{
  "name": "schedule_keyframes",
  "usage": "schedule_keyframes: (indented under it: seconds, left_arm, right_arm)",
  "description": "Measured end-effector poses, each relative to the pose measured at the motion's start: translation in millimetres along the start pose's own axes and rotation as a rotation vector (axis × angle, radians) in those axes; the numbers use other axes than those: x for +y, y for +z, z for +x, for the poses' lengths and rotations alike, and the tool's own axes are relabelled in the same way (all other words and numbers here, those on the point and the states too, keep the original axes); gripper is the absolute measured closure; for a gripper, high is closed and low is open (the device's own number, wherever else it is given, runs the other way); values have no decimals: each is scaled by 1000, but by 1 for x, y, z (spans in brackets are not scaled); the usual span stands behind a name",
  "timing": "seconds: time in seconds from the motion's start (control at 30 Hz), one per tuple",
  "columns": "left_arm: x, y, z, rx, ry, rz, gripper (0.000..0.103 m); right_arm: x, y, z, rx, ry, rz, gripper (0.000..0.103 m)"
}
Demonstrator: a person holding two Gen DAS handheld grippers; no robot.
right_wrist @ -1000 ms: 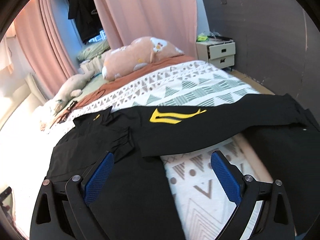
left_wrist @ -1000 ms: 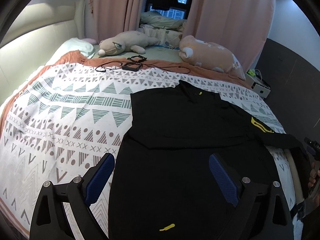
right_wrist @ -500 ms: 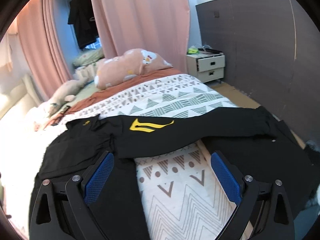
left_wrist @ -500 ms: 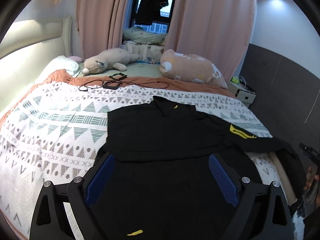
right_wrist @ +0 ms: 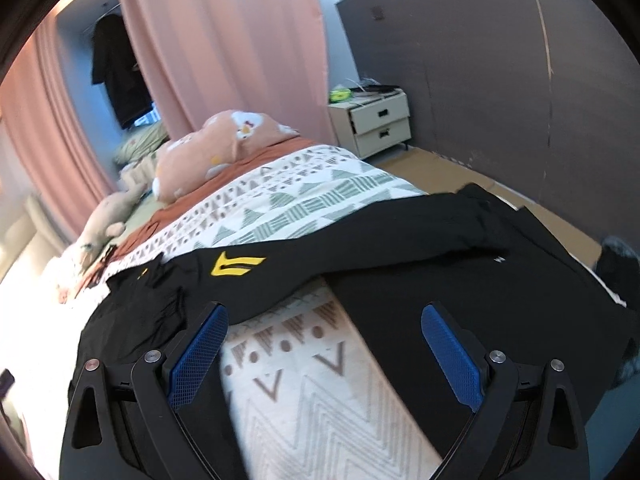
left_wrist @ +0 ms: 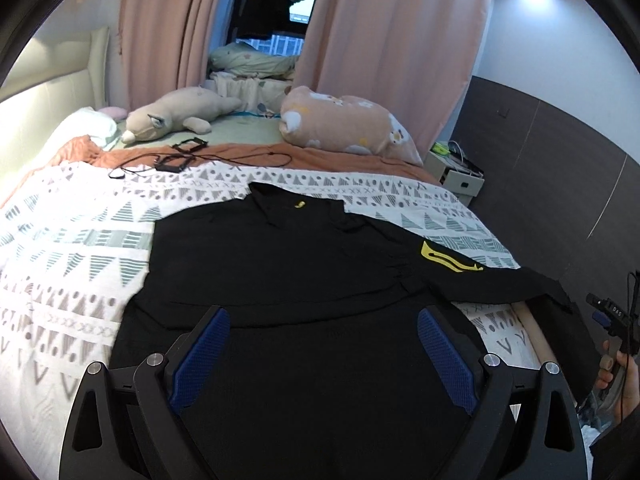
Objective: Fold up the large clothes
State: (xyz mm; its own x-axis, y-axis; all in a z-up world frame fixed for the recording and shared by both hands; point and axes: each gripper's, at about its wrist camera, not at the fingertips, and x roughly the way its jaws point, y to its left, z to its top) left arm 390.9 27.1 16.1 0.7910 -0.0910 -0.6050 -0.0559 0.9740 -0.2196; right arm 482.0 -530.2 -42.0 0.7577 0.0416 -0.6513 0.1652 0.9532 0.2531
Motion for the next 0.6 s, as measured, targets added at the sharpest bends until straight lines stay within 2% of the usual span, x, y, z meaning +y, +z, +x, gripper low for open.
schedule_keyframes:
  seconds: [0.17,0.33,0.4,0.6]
  left_arm:
    - [-14,-8,35,43,-21,9,8]
    - [-24,-14,69,84,-13,25,8]
    - [-23,-16,80,100,-14,16,8]
    - [-10,-23,101,115,27,-1,8]
  right_arm:
    - [-37,7,12,-4,-24,70,5]
    - [-70,14,32,10,24,197,8]
    - [-79,17,45,30,55,247,16]
    - [-85,16,82,77,102,336,20]
